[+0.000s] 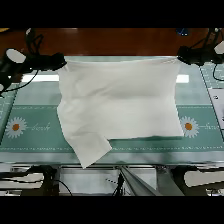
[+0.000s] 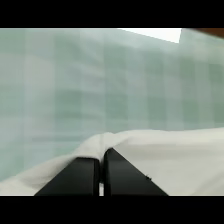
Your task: Fold the shirts.
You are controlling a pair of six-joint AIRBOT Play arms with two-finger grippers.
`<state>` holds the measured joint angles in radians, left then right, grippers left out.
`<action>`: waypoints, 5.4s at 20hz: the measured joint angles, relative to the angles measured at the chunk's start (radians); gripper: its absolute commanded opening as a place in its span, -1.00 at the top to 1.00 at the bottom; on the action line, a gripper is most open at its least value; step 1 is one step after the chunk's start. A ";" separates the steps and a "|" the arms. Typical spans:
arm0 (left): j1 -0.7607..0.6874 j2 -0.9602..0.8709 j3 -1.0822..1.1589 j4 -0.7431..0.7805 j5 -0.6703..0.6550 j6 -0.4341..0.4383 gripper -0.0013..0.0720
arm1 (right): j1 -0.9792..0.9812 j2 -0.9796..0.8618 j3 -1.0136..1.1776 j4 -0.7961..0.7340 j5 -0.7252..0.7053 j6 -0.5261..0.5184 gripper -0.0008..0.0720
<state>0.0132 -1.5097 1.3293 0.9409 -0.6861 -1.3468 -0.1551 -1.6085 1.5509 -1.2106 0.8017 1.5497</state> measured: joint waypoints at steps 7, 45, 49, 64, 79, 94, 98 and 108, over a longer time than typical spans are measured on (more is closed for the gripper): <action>-0.044 -0.081 0.000 0.001 0.120 0.010 0.89 | 0.002 -0.073 0.000 -0.003 -0.049 0.003 0.88; 0.256 0.336 -0.723 0.076 -0.754 0.000 -0.68 | -0.251 0.229 -0.224 -0.084 0.788 -0.217 -0.39; 0.194 0.329 -0.793 0.023 -0.655 0.003 -0.67 | -0.258 0.233 -0.239 -0.056 0.775 -0.226 -0.39; -0.014 0.196 -0.820 -0.119 -0.472 -0.001 0.89 | -0.361 0.245 -0.284 -0.095 0.785 -0.233 -0.65; -0.017 0.302 -0.818 -0.106 -0.470 0.029 0.89 | -0.526 0.247 -0.749 0.117 0.610 -0.310 -0.48; 0.038 0.343 -0.383 -0.112 -0.529 0.069 0.89 | -0.324 0.330 -0.538 0.320 0.505 -0.325 0.88; 0.086 0.320 -0.280 -0.117 -0.455 0.055 0.89 | -0.249 0.327 -0.449 0.385 0.334 -0.300 0.88; 0.105 -0.063 -0.080 -0.254 -0.397 0.079 0.89 | -0.073 0.142 -0.418 0.414 -0.107 -0.274 0.88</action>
<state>0.1181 -1.5726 1.2488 0.6865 -1.0836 -1.2678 -0.2279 -1.4670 1.1332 -0.7967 0.6949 1.2758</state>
